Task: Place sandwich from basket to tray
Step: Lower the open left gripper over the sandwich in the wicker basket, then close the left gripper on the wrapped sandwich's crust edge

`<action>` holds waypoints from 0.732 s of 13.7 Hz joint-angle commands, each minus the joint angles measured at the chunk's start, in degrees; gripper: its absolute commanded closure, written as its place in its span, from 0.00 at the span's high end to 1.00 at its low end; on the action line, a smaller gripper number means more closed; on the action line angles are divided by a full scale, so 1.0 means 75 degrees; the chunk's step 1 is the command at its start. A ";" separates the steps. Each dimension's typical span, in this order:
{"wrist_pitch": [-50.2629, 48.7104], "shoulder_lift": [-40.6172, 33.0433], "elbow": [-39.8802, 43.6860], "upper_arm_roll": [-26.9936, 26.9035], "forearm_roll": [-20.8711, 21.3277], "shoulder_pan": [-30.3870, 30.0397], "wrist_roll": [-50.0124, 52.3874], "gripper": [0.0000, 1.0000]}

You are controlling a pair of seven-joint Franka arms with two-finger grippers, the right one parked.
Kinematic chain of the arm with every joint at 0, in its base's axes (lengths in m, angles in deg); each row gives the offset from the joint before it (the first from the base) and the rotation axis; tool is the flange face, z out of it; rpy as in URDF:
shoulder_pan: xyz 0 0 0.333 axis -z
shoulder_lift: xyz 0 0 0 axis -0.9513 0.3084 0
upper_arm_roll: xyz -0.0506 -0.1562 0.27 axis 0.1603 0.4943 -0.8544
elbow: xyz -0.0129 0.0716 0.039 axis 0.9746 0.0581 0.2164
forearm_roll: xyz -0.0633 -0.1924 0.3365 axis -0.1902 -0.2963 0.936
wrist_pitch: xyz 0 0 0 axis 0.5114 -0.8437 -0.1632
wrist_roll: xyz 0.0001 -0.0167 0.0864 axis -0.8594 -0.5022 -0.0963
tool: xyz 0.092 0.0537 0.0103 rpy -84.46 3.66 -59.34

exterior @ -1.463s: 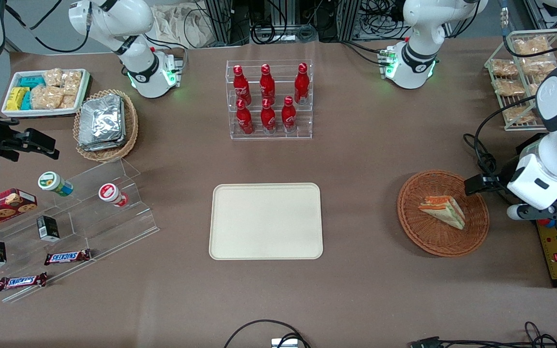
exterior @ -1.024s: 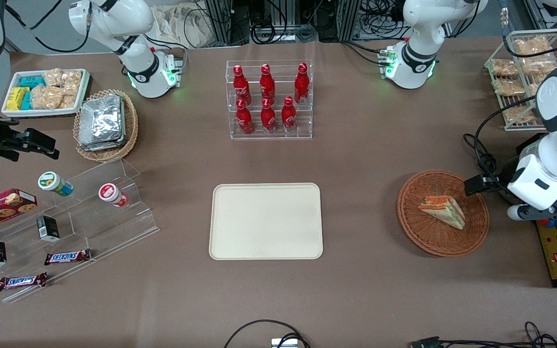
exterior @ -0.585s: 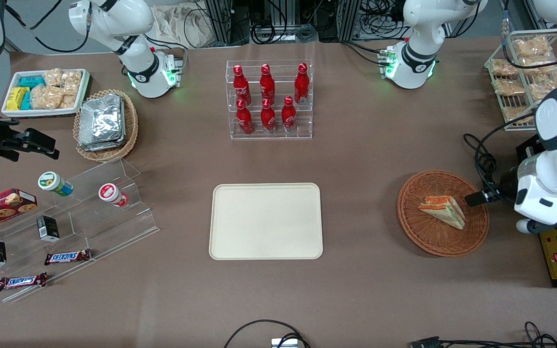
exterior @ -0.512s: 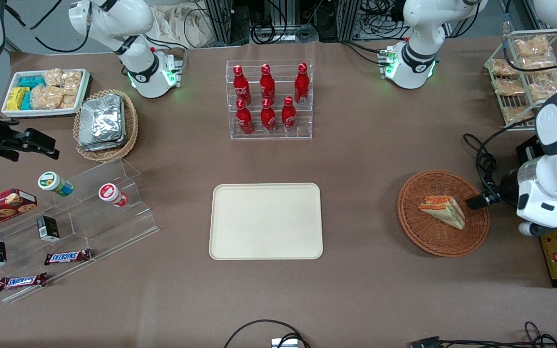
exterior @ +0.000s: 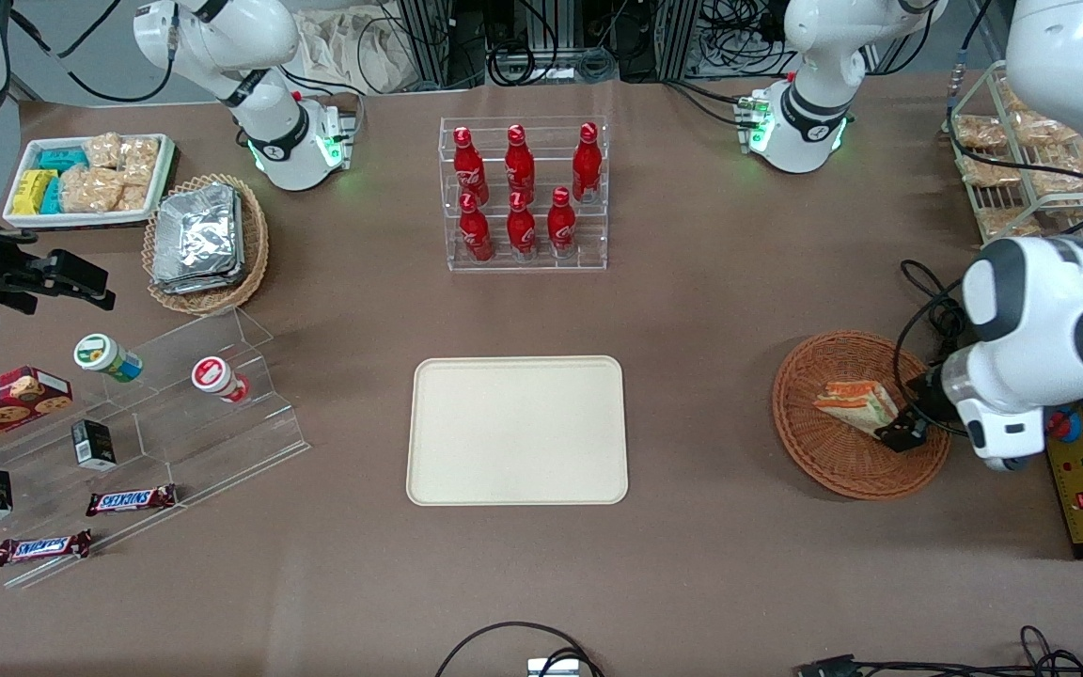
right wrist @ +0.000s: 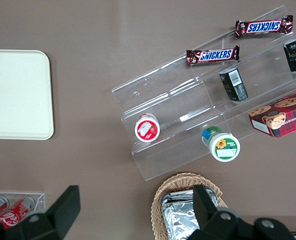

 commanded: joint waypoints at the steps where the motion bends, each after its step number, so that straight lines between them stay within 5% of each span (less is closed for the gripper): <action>1: 0.0512 -0.0163 -0.0643 -0.0005 0.0042 -0.0006 0.0718 1.00; 10: 0.1239 0.0024 -0.1243 -0.0040 0.0065 -0.0053 0.0660 1.00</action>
